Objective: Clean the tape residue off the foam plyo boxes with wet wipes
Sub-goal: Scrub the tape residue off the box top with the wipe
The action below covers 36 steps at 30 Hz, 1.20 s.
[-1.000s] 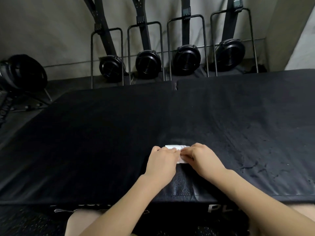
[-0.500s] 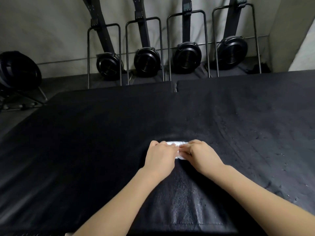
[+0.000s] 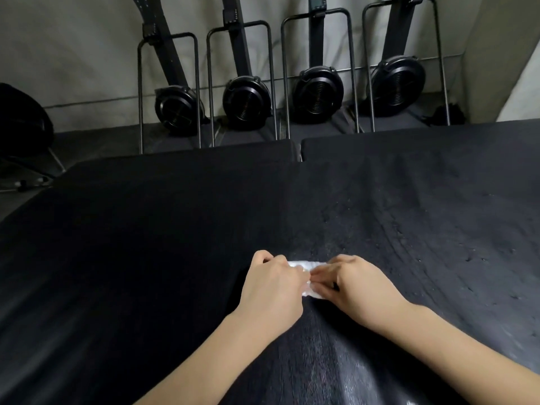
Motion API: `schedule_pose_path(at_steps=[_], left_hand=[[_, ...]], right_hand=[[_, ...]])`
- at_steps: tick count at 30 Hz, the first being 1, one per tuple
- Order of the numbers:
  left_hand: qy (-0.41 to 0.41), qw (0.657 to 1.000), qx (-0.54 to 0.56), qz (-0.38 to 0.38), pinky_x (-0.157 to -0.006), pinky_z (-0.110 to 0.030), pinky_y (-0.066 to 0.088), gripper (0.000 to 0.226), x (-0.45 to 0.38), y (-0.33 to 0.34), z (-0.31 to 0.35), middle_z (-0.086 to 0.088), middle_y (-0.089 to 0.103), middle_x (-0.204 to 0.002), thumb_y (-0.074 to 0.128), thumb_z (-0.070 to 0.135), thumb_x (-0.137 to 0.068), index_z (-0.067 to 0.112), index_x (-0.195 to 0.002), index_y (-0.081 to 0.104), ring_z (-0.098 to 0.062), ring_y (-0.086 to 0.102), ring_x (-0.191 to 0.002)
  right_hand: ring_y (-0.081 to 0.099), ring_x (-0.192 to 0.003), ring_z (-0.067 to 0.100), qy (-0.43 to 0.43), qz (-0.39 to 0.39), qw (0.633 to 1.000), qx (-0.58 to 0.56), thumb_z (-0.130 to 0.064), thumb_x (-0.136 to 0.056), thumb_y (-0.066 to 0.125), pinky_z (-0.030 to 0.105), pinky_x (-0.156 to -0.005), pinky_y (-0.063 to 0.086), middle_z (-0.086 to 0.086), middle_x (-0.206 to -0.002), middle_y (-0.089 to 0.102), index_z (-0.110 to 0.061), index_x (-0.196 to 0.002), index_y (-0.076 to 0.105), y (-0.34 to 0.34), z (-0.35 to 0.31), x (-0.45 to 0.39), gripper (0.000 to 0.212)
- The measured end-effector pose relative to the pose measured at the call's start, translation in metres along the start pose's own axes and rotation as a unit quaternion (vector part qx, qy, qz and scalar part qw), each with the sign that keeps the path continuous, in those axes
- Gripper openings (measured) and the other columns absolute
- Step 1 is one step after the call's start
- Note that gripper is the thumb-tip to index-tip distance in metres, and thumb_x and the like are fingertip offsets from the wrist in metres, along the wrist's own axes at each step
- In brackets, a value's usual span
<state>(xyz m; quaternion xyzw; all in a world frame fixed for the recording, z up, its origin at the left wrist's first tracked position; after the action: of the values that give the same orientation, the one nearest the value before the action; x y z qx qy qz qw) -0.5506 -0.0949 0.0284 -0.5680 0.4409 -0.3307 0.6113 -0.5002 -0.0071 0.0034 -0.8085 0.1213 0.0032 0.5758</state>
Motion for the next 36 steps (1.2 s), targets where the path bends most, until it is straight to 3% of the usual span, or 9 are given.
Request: schedule_pose_path(at_steps=[2,5,9,13,21,26,28,31,36], left_hand=[[-0.015,1.000,-0.018,0.015,-0.082,-0.030,0.033,0.013,-0.022,-0.005,-0.010,0.010,0.036,-0.061,0.057,0.018,-0.086,0.027,-0.087,0.066,-0.015,0.037,-0.067],[-0.044,0.999,-0.009,-0.021,-0.081,-0.031,0.029,0.022,-0.065,0.003,-0.030,0.011,0.029,-0.063,0.052,0.016,-0.091,0.028,-0.101,0.068,-0.017,0.038,-0.076],[-0.057,0.998,0.005,-0.039,-0.076,-0.032,0.029,0.016,-0.117,0.006,-0.051,0.008,0.044,-0.070,0.053,0.026,-0.095,0.028,-0.092,0.069,-0.020,0.055,-0.092],[-0.082,0.987,0.124,-0.067,-0.075,-0.039,0.049,0.021,-0.135,0.020,-0.076,0.004,0.069,-0.081,0.062,0.042,-0.091,0.029,-0.079,0.072,-0.020,0.060,-0.083],[-0.041,0.961,0.221,-0.159,-0.056,-0.030,0.050,0.010,-0.119,0.016,-0.071,0.014,0.067,-0.063,0.074,0.037,-0.070,0.041,-0.077,0.078,-0.008,0.060,-0.064],[-0.048,0.986,0.153,-0.053,-0.065,-0.023,0.033,0.020,-0.126,0.021,-0.087,0.002,0.067,-0.075,0.055,0.024,-0.090,0.026,-0.082,0.074,-0.013,0.057,-0.069],[-0.060,0.990,0.128,-0.008,-0.084,-0.029,0.043,0.030,-0.134,0.026,-0.099,0.005,0.072,-0.091,0.046,0.029,-0.095,0.032,-0.099,0.075,-0.013,0.064,-0.091],[-0.053,0.989,0.135,0.005,-0.103,-0.037,0.042,0.033,-0.145,0.026,-0.098,0.009,0.067,-0.126,0.048,0.025,-0.101,0.031,-0.128,0.067,-0.011,0.058,-0.120],[-0.056,0.995,0.051,-0.062,-0.068,-0.030,0.040,0.025,-0.136,0.009,-0.086,0.006,0.054,-0.074,0.048,0.030,-0.098,0.032,-0.111,0.070,-0.020,0.056,-0.080]], right_hand=[[0.059,-0.084,0.010,0.023,-0.010,1.000,0.017,-0.052,-0.092,0.045,0.033,-0.073,0.054,-0.010,-0.092,0.071,-0.034,-0.101,0.074,-0.001,0.010,-0.028,0.036],[0.062,-0.073,0.019,0.084,-0.041,0.995,0.016,-0.036,-0.088,0.062,0.032,-0.067,0.052,0.002,-0.076,0.070,-0.026,-0.088,0.080,-0.015,0.033,-0.079,0.020],[0.060,-0.069,0.018,0.121,-0.082,0.989,0.026,-0.027,-0.083,0.071,0.025,-0.060,0.046,-0.001,-0.062,0.062,-0.022,-0.082,0.082,-0.027,0.053,-0.132,0.012],[0.068,-0.078,0.017,0.137,-0.094,0.986,-0.002,-0.035,-0.078,0.079,0.029,-0.067,0.058,-0.001,-0.076,0.073,-0.029,-0.082,0.082,-0.023,0.069,-0.153,0.008],[0.069,-0.084,-0.006,0.032,-0.187,0.970,-0.153,-0.035,-0.074,0.086,0.023,-0.085,0.053,-0.023,-0.084,0.075,-0.038,-0.081,0.082,-0.009,0.053,-0.124,0.010],[0.066,-0.073,0.004,0.006,-0.032,0.996,-0.083,-0.036,-0.088,0.072,0.025,-0.073,0.053,-0.015,-0.080,0.073,-0.037,-0.087,0.077,-0.013,0.063,-0.137,0.005],[0.063,-0.079,0.008,0.005,0.045,0.998,-0.040,-0.037,-0.093,0.060,0.032,-0.075,0.054,-0.012,-0.087,0.071,-0.036,-0.097,0.073,-0.010,0.068,-0.145,0.014],[0.063,-0.092,0.010,0.000,0.053,0.998,-0.021,-0.044,-0.101,0.046,0.035,-0.078,0.054,-0.016,-0.105,0.070,-0.030,-0.104,0.073,0.001,0.069,-0.159,0.030],[0.051,-0.069,0.022,0.018,-0.045,0.997,0.058,-0.053,-0.095,0.049,0.034,-0.069,0.053,-0.001,-0.070,0.056,-0.031,-0.067,0.059,-0.013,0.056,-0.149,0.036]])
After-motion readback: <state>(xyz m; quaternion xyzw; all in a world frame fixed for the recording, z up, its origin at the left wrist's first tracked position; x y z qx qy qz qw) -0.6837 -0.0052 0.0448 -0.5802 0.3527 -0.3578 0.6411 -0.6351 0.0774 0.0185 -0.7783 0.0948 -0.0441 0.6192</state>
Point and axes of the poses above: each hand's wrist, its own x-axis away from the middle knuckle, its own y-axis out of the palm, z = x × y, the point moved 10 cm from there along -x, towards the middle knuckle
